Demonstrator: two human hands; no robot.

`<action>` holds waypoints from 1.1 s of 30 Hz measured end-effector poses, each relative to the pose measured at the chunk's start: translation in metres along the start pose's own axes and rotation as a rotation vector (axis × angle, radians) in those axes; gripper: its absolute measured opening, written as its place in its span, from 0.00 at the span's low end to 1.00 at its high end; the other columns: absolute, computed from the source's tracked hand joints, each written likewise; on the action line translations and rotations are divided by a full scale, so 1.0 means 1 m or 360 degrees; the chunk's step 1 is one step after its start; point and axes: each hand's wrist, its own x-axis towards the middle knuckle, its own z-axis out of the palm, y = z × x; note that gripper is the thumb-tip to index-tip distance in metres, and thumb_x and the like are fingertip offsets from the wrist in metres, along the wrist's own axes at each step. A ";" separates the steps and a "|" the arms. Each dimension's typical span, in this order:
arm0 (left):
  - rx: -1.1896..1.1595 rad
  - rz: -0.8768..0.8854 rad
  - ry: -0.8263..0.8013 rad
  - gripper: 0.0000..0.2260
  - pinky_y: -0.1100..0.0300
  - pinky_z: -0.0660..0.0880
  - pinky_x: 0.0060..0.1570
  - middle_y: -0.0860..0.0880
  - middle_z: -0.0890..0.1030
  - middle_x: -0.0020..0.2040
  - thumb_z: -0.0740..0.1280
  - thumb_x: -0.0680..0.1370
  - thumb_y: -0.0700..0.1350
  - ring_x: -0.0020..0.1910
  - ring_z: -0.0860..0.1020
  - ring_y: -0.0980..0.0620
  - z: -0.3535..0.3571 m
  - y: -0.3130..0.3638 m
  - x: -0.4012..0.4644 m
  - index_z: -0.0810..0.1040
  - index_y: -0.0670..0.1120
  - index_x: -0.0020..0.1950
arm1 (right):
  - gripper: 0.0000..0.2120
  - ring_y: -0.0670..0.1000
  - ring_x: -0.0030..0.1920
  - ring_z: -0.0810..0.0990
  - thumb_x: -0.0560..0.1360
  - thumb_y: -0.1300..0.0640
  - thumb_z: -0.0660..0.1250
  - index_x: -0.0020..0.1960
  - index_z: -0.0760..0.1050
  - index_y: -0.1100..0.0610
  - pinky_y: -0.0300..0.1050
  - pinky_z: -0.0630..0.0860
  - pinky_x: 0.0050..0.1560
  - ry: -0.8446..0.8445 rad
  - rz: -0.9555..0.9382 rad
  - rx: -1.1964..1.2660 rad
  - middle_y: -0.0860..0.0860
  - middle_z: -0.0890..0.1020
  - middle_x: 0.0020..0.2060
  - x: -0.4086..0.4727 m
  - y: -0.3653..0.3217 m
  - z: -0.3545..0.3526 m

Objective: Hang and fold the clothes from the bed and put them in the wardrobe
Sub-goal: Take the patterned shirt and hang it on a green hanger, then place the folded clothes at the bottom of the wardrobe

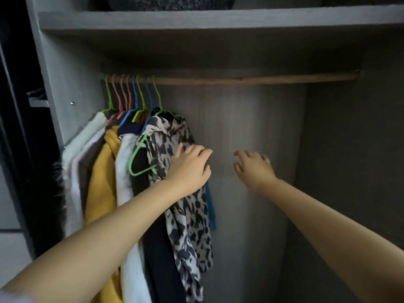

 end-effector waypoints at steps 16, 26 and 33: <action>-0.0654 0.0517 -0.0283 0.21 0.52 0.50 0.73 0.54 0.70 0.68 0.58 0.80 0.48 0.70 0.65 0.53 0.078 0.280 -0.075 0.65 0.52 0.73 | 0.20 0.55 0.68 0.69 0.81 0.48 0.54 0.71 0.65 0.51 0.55 0.58 0.71 -0.0185 0.0466 -0.0383 0.50 0.73 0.66 -0.302 0.142 -0.057; -0.0969 0.0899 -0.0645 0.21 0.57 0.57 0.69 0.53 0.72 0.68 0.59 0.79 0.48 0.69 0.67 0.52 0.082 0.536 -0.182 0.67 0.52 0.72 | 0.21 0.53 0.71 0.63 0.81 0.48 0.53 0.74 0.60 0.49 0.55 0.54 0.73 -0.0525 0.1079 -0.0479 0.50 0.66 0.71 -0.559 0.244 -0.150; -0.1076 0.1301 -0.0923 0.21 0.53 0.58 0.70 0.51 0.72 0.66 0.59 0.78 0.48 0.67 0.68 0.52 0.068 0.690 -0.254 0.67 0.51 0.72 | 0.22 0.55 0.70 0.65 0.82 0.50 0.52 0.74 0.58 0.51 0.57 0.57 0.71 -0.0673 0.1574 -0.0513 0.52 0.67 0.70 -0.731 0.285 -0.200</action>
